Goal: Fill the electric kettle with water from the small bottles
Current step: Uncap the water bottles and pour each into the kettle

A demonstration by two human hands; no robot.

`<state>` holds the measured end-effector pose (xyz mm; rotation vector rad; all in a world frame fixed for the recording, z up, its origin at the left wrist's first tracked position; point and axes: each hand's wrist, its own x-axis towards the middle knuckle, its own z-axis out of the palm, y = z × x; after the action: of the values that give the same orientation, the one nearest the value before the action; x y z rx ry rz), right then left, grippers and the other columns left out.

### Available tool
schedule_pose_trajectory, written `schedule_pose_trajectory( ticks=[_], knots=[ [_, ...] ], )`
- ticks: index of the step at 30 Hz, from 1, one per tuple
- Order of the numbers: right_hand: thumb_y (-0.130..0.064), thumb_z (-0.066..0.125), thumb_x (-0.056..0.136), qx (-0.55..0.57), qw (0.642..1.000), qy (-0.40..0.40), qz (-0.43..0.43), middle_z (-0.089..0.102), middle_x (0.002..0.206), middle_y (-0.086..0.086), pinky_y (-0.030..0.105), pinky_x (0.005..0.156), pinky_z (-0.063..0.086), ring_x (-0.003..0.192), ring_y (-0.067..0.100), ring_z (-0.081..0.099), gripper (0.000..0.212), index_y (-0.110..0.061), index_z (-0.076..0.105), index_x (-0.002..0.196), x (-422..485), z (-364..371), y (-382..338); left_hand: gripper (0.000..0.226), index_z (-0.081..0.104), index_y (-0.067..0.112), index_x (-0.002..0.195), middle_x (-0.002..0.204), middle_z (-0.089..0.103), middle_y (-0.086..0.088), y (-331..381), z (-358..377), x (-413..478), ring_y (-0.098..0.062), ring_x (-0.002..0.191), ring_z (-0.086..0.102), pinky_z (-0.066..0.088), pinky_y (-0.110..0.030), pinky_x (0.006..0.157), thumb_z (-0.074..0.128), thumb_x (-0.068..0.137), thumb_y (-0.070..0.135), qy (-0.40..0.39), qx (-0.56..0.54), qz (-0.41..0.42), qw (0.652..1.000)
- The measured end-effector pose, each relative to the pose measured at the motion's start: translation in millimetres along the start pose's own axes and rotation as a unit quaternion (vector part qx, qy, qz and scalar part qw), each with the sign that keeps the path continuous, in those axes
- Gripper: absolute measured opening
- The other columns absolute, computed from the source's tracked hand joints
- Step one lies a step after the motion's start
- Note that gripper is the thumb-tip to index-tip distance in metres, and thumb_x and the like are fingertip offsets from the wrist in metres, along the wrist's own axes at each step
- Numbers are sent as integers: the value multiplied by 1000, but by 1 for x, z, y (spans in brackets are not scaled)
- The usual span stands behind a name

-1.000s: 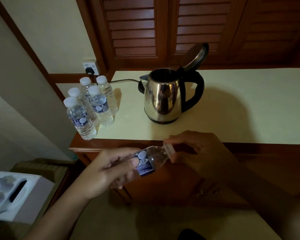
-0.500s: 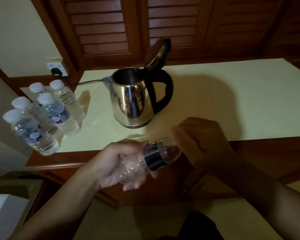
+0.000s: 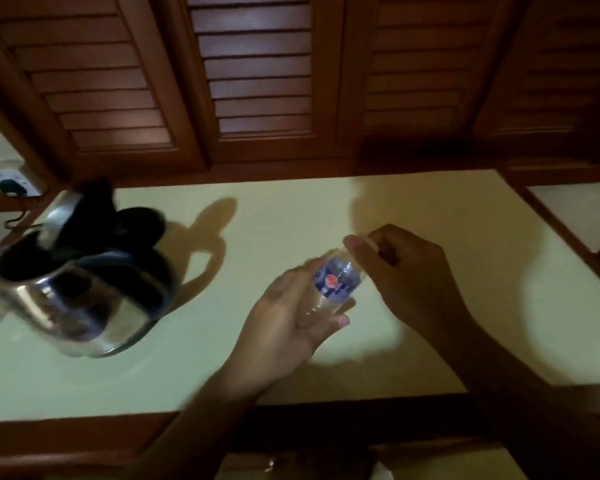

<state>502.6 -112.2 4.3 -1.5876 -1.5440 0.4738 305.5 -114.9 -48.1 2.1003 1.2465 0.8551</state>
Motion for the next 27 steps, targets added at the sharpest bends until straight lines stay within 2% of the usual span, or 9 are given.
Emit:
schedule_pose_trajectory(
  ticks=[3,5,7,12,15,19,22,24,27],
  knots=[
    [-42,56,98,30,999,-19,-30,66,82,-17,4,65,41,83,-2,62,19,-28,65,89,33,-49,34,75,24,54,158,151,54,23,17,34,36,0,130,57,47,-20,107,67,98,49,-53,-10,-23,998],
    [-33,53,101,49,996,-31,-70,64,93,-18,4,72,39,91,-1,60,13,-31,63,93,52,-77,56,72,21,49,162,150,56,19,24,56,55,0,129,57,40,-6,100,60,101,49,-43,23,-27,998],
    [-31,50,100,64,993,-42,-93,62,104,-15,3,77,38,98,-1,59,15,-31,64,98,67,-97,77,70,27,45,161,139,62,17,33,77,75,5,116,60,39,-2,89,61,100,49,-29,28,-31,999],
    [-34,45,104,146,986,-19,-78,68,120,-14,15,88,46,110,1,65,27,-31,66,122,98,-129,119,72,42,40,155,113,57,17,67,117,134,1,102,57,42,-7,82,75,92,43,-46,6,-9,999],
    [-30,48,105,173,982,11,-77,72,118,-12,28,92,51,111,9,67,27,-28,67,125,112,-146,137,64,54,37,146,109,58,14,81,138,168,-3,94,58,45,-13,79,74,86,48,-40,-2,-5,999],
    [-28,50,105,215,973,33,-81,71,121,-9,30,96,50,114,13,66,28,-23,66,127,131,-161,161,49,59,35,134,98,61,21,98,168,210,-3,85,59,44,-14,70,77,89,42,-41,-6,16,999],
    [-35,47,106,238,969,62,-28,70,124,-5,37,104,49,118,12,64,31,-24,65,129,141,-168,189,44,60,33,131,91,60,25,105,192,246,0,81,59,44,-12,67,77,91,40,-46,-7,14,999],
    [-36,45,107,179,981,71,36,70,124,0,34,106,47,117,13,64,32,-24,65,129,144,-170,216,43,60,30,132,99,66,20,107,209,272,0,85,62,46,-13,70,75,93,39,-50,-15,5,999],
    [-30,41,107,-57,993,33,99,59,143,6,23,109,31,134,23,52,40,-15,55,142,153,-170,260,48,57,27,138,116,69,9,109,234,314,-6,94,65,52,-22,75,73,95,39,-57,-16,-3,998]
  ],
)
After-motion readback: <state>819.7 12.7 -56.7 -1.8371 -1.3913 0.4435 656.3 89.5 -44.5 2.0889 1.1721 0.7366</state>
